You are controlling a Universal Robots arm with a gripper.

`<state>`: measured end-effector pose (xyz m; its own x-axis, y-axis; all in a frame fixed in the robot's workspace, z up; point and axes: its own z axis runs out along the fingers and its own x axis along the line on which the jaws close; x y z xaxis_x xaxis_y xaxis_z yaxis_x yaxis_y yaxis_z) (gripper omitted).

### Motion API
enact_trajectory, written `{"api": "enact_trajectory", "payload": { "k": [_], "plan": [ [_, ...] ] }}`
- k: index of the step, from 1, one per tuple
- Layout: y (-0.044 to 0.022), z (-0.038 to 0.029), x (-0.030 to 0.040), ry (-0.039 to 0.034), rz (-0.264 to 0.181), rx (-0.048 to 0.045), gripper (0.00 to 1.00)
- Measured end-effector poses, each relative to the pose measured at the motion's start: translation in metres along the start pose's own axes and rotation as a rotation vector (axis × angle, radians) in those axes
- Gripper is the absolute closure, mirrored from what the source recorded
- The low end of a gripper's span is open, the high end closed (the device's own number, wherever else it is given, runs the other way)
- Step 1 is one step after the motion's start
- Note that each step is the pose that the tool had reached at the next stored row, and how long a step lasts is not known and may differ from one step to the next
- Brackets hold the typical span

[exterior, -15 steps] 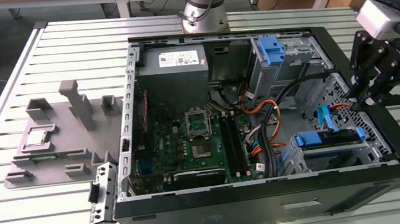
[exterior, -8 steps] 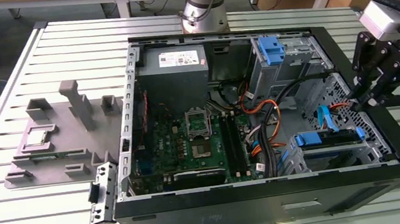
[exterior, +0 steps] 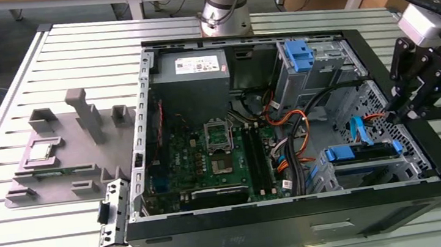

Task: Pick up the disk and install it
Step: 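Insert the second disk wire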

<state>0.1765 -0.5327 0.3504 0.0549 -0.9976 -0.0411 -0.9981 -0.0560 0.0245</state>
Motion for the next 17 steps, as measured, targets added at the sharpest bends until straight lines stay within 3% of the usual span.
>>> {"api": "enact_trajectory", "payload": {
  "k": [10,17],
  "plan": [
    [0.002,0.0035,0.0024,0.0192,0.001,-0.0011,0.69],
    [0.0126,0.0072,0.0036,0.0389,0.001,-0.0022,0.69]
  ]
}}
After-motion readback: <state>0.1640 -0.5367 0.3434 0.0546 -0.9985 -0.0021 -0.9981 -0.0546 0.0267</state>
